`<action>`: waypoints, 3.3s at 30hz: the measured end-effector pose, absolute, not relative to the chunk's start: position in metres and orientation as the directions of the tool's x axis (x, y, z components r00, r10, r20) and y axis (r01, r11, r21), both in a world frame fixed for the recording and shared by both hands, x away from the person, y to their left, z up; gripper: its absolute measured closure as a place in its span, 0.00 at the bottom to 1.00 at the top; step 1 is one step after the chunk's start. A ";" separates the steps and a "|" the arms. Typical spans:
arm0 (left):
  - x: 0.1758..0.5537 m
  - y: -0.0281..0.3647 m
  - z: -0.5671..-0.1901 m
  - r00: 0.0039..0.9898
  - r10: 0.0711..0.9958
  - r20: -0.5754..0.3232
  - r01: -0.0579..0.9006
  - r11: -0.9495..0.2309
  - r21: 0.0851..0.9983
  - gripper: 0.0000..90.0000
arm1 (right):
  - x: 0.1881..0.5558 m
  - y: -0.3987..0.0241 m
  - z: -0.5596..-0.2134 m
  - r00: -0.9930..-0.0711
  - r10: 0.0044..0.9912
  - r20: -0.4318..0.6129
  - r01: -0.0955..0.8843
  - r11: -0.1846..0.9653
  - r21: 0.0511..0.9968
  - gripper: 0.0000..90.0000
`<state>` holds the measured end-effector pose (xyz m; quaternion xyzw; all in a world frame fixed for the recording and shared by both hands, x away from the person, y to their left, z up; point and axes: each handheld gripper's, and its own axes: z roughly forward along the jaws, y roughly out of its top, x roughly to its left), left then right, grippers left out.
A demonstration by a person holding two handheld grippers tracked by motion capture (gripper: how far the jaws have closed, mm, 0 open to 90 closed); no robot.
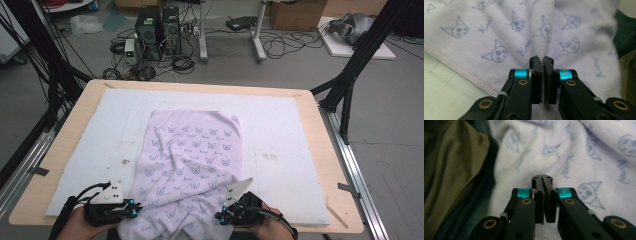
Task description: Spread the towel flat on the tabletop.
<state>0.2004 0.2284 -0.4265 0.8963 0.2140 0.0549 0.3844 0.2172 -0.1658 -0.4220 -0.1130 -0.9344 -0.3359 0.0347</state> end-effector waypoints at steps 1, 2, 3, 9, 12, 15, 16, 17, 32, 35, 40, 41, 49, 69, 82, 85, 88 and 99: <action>0.197 0.229 -0.424 0.902 0.427 -0.067 0.341 -0.608 0.717 0.96 | 0.214 -0.168 -0.419 -0.973 0.176 0.148 0.230 0.745 0.627 1.00; 0.193 0.230 -0.422 0.904 0.422 -0.063 0.335 -0.611 0.717 0.96 | 0.212 -0.170 -0.415 -0.975 0.167 0.148 0.223 0.743 0.631 1.00; 0.190 0.230 -0.419 0.906 0.420 -0.061 0.331 -0.608 0.722 0.96 | 0.209 -0.173 -0.411 -0.975 0.159 0.154 0.221 0.738 0.638 1.00; 0.194 0.232 -0.415 0.898 0.434 -0.068 0.336 -0.580 0.742 0.76 | 0.214 -0.182 -0.399 -0.968 0.223 0.114 0.242 0.716 0.655 0.86; 0.204 0.228 -0.419 0.891 0.451 -0.051 0.340 -0.588 0.734 0.72 | 0.226 -0.179 -0.407 -0.962 0.258 0.092 0.255 0.723 0.642 0.77; 0.215 0.222 -0.428 0.888 0.459 -0.035 0.342 -0.608 0.717 0.70 | 0.237 -0.171 -0.421 -0.957 0.275 0.090 0.271 0.743 0.612 0.74; 0.218 0.221 -0.431 0.886 0.462 -0.033 0.347 -0.615 0.708 0.69 | 0.240 -0.168 -0.426 -0.957 0.275 0.089 0.271 0.749 0.604 0.74; 0.221 0.220 -0.435 0.887 0.462 -0.028 0.347 -0.624 0.700 0.69 | 0.243 -0.166 -0.430 -0.957 0.274 0.092 0.274 0.756 0.595 0.76; 0.212 0.232 -0.423 0.874 0.485 -0.037 0.339 -0.552 0.762 0.94 | 0.223 -0.189 -0.417 -0.974 0.184 0.136 0.228 0.734 0.639 0.99; 0.211 0.233 -0.423 0.877 0.478 -0.046 0.346 -0.562 0.752 0.80 | 0.222 -0.198 -0.407 -0.971 0.195 0.138 0.236 0.707 0.666 0.98; 0.212 0.227 -0.438 0.882 0.470 -0.038 0.356 -0.610 0.708 0.74 | 0.224 -0.192 -0.412 -0.970 0.188 0.153 0.242 0.718 0.652 0.86; 0.211 0.227 -0.439 0.881 0.472 -0.025 0.346 -0.607 0.716 0.74 | 0.223 -0.189 -0.415 -0.971 0.185 0.151 0.238 0.728 0.643 0.83; 0.209 0.231 -0.436 0.876 0.483 0.021 0.329 -0.627 0.706 0.97 | 0.222 -0.165 -0.433 -0.977 0.166 0.132 0.212 0.762 0.612 0.97; 0.216 0.230 -0.439 0.882 0.472 -0.020 0.339 -0.603 0.722 0.95 | 0.249 -0.164 -0.429 -0.972 0.190 0.136 0.233 0.765 0.600 0.77; 0.222 0.233 -0.430 0.857 0.511 -0.070 0.379 -0.531 0.758 0.74 | 0.273 -0.186 -0.411 -0.942 0.305 0.142 0.322 0.691 0.648 0.82; 0.231 0.230 -0.429 0.851 0.523 -0.045 0.373 -0.542 0.753 0.71 | 0.277 -0.185 -0.415 -0.939 0.323 0.119 0.322 0.702 0.635 0.77; 0.240 0.228 -0.434 0.846 0.531 -0.044 0.388 -0.556 0.735 0.71 | 0.278 -0.187 -0.423 -0.933 0.337 0.130 0.340 0.700 0.627 0.76; 0.237 0.231 -0.439 0.855 0.518 -0.017 0.368 -0.583 0.724 0.98 | 0.267 -0.184 -0.431 -0.947 0.289 0.137 0.311 0.731 0.607 0.98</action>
